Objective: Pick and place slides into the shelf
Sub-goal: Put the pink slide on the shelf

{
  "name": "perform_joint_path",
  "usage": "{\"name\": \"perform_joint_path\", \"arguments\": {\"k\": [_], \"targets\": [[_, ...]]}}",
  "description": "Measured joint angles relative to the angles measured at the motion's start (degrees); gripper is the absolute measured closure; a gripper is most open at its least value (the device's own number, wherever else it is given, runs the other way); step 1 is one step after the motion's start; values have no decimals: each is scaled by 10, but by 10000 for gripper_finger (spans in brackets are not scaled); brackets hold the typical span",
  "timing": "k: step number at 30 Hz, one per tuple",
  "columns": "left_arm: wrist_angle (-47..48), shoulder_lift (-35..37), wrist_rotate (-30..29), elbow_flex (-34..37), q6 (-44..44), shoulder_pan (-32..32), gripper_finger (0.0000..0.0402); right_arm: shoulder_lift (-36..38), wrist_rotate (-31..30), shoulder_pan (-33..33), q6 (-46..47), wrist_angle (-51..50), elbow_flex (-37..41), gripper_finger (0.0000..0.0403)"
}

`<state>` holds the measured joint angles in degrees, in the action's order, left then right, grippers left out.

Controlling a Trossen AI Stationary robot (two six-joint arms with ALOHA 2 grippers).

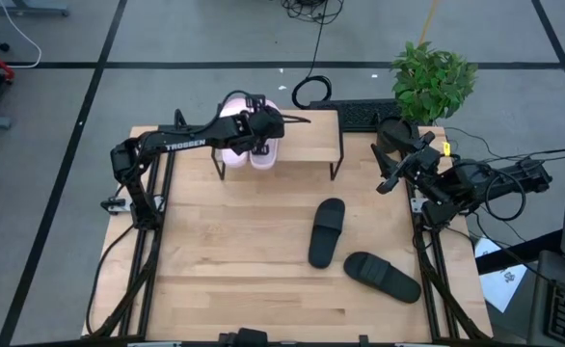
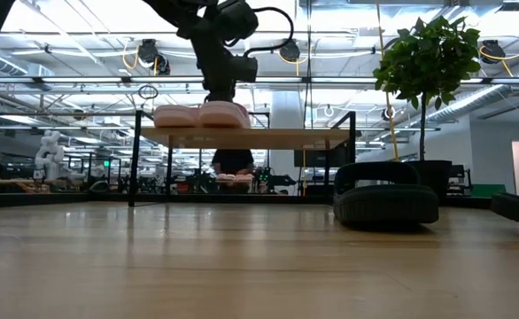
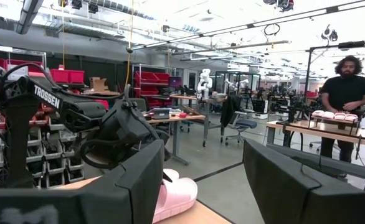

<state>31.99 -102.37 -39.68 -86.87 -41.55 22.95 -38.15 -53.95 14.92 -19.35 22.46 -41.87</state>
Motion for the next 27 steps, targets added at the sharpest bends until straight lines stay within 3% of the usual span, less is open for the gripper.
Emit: {"name": "perform_joint_path", "arguments": {"k": [19,27], "targets": [[0,0,-9,0,8,3,399,0,0,0,-4,0,0,193],[8,1,-6,0,8,3,370,0,0,0,-5,0,0,193]]}}
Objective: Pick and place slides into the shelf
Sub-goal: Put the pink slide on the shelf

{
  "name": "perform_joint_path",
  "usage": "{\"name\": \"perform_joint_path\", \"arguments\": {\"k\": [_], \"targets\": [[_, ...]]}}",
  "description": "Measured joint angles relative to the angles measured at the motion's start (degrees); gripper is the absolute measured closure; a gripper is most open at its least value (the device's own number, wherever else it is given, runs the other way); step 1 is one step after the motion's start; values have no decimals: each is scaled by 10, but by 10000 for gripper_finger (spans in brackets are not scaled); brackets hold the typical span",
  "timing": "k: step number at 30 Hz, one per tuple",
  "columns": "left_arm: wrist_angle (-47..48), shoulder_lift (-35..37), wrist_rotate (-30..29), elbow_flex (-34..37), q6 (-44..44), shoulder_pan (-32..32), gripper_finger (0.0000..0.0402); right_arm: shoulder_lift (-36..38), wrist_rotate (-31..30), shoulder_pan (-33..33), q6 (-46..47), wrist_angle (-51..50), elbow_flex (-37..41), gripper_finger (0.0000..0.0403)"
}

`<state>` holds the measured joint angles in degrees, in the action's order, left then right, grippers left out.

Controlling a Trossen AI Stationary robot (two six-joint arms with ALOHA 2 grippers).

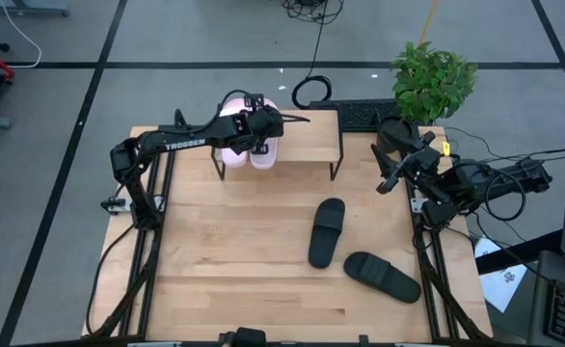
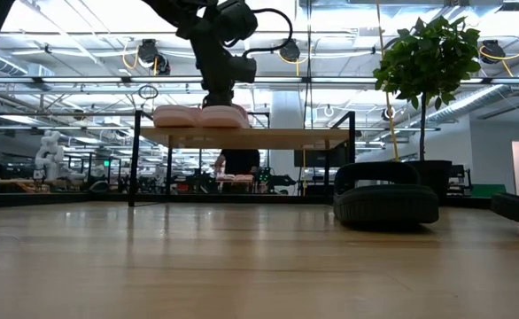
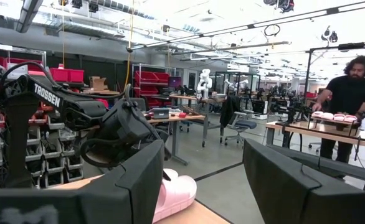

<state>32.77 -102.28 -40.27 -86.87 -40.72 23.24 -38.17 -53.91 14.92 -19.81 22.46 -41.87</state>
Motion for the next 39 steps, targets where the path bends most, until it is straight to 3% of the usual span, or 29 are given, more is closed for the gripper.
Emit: {"name": "perform_joint_path", "arguments": {"k": [10,39], "targets": [[1,0,-5,0,6,0,317,0,0,0,0,0,0,193],[0,0,-17,0,-18,-2,314,0,0,0,0,0,0,193]]}}
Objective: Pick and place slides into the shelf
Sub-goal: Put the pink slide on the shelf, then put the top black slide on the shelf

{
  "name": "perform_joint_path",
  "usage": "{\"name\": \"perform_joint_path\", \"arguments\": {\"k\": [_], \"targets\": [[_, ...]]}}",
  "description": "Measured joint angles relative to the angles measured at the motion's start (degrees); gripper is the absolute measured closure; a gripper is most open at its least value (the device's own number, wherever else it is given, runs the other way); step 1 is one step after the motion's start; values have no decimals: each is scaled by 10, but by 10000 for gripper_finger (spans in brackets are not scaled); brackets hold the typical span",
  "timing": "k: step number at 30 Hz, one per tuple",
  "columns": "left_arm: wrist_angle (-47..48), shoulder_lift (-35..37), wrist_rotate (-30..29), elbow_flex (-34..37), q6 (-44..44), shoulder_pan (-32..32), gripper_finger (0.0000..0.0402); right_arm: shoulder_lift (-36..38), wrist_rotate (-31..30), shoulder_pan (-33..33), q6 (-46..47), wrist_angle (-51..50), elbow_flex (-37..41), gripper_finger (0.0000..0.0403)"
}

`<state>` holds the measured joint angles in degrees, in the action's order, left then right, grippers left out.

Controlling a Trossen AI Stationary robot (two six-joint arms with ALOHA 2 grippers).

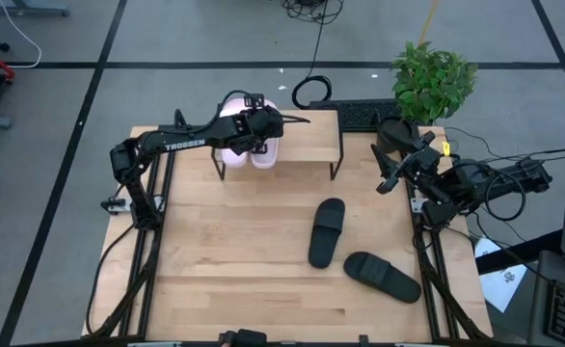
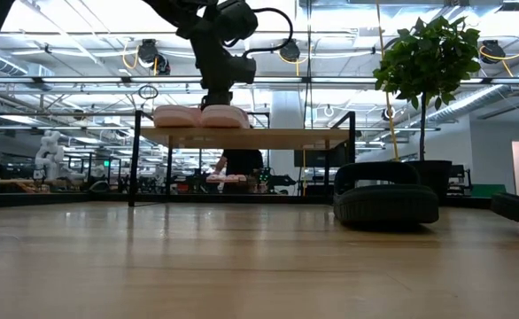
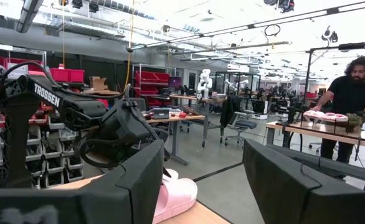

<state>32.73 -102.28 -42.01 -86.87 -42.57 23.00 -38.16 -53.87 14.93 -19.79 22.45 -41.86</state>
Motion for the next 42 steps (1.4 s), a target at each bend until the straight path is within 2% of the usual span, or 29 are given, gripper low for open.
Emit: {"name": "perform_joint_path", "arguments": {"k": [25,31,38,42], "targets": [[0,0,0,0,-2,-33,314,0,0,0,0,0,0,193],[1,0,-33,0,-2,-41,314,0,0,0,0,0,0,193],[11,37,-22,-1,24,-63,314,0,0,0,0,0,0,193],[28,65,6,-1,61,-79,314,0,0,0,3,0,0,193]]}}
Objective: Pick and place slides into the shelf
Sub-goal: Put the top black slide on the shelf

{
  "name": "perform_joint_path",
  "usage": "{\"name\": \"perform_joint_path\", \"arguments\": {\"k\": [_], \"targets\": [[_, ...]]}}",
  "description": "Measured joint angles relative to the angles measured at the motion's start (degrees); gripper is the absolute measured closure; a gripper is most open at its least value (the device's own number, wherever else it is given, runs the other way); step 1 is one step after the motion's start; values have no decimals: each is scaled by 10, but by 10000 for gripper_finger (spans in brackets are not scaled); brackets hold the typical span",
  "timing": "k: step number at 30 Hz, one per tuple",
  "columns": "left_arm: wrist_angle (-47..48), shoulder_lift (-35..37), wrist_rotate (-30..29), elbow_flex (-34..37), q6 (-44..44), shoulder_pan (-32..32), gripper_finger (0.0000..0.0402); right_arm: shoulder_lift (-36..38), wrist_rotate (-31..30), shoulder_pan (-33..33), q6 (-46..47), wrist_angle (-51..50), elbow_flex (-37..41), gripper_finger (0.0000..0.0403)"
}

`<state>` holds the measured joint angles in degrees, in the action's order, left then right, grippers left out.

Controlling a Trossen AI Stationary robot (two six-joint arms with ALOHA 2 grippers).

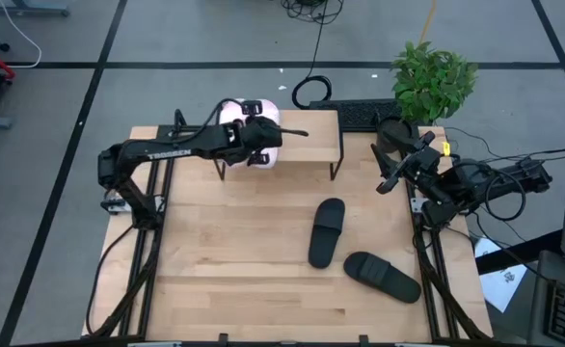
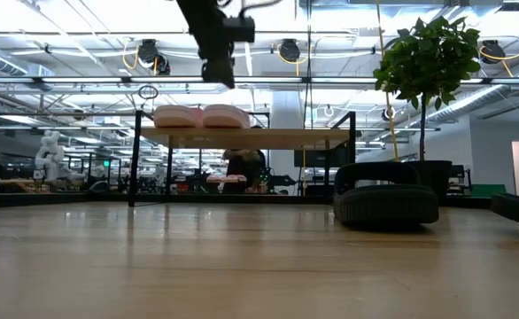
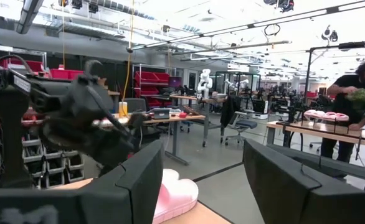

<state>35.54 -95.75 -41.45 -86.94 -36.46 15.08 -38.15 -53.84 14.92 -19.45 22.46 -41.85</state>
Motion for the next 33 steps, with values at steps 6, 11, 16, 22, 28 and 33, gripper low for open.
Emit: {"name": "perform_joint_path", "arguments": {"k": [6,11,16,22,28,33], "targets": [[40,30,-13,0,55,-58,314,0,1,0,18,0,0,193],[79,75,-15,0,151,-130,314,-3,53,1,46,-17,0,193],[120,137,-4,0,300,-203,314,-19,153,1,114,-78,0,193],[184,199,14,0,463,-283,314,-69,274,2,255,-146,0,193],[199,211,38,0,577,-349,314,-138,421,3,369,-186,0,193],[208,190,45,0,641,-391,314,-190,480,40,437,-235,0,193]]}}
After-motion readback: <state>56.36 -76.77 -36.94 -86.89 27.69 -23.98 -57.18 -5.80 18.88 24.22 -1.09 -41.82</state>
